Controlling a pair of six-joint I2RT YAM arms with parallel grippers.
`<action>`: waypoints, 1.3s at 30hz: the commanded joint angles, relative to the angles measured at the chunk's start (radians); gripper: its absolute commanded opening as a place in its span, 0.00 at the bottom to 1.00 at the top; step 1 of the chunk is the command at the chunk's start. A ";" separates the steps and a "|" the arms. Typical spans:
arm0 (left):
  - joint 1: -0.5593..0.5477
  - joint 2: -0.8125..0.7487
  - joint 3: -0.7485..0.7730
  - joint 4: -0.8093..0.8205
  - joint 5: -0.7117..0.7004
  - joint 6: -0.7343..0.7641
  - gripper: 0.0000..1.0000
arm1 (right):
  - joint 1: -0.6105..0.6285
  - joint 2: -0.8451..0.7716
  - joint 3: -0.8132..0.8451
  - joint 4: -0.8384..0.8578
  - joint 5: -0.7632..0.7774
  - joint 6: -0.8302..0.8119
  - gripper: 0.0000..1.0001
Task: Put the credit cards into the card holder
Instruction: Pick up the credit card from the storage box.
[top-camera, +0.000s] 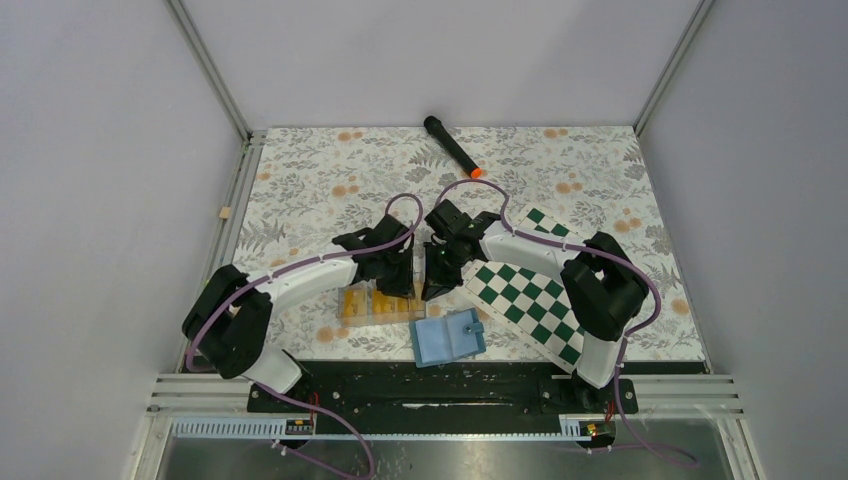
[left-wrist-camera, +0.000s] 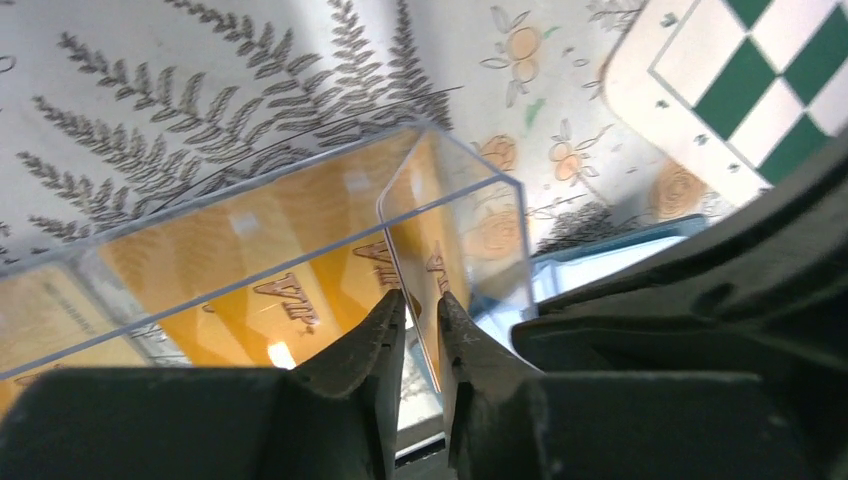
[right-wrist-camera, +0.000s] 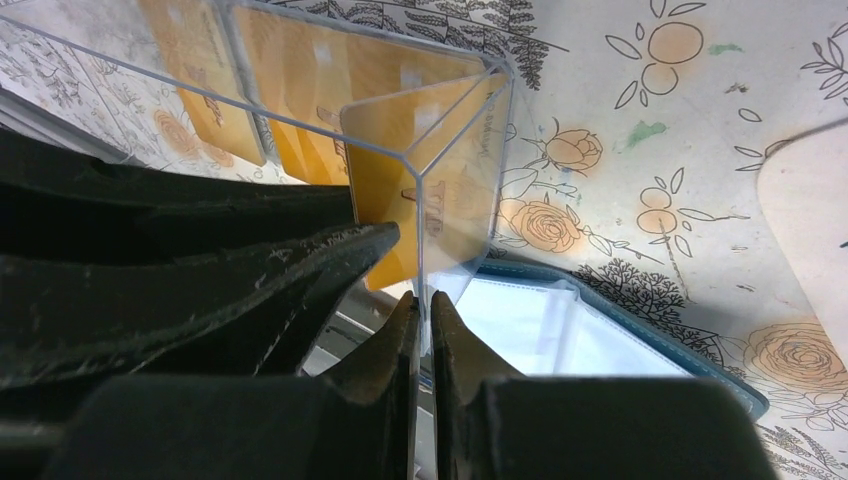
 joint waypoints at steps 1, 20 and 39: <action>0.000 0.020 0.025 -0.064 -0.065 0.044 0.20 | 0.008 -0.041 0.005 0.018 -0.047 -0.007 0.10; -0.034 0.168 0.055 -0.062 -0.082 0.052 0.15 | 0.009 -0.034 0.002 0.020 -0.051 -0.010 0.11; -0.061 0.027 0.103 -0.042 -0.051 0.031 0.00 | 0.008 -0.037 -0.010 0.034 -0.057 -0.005 0.10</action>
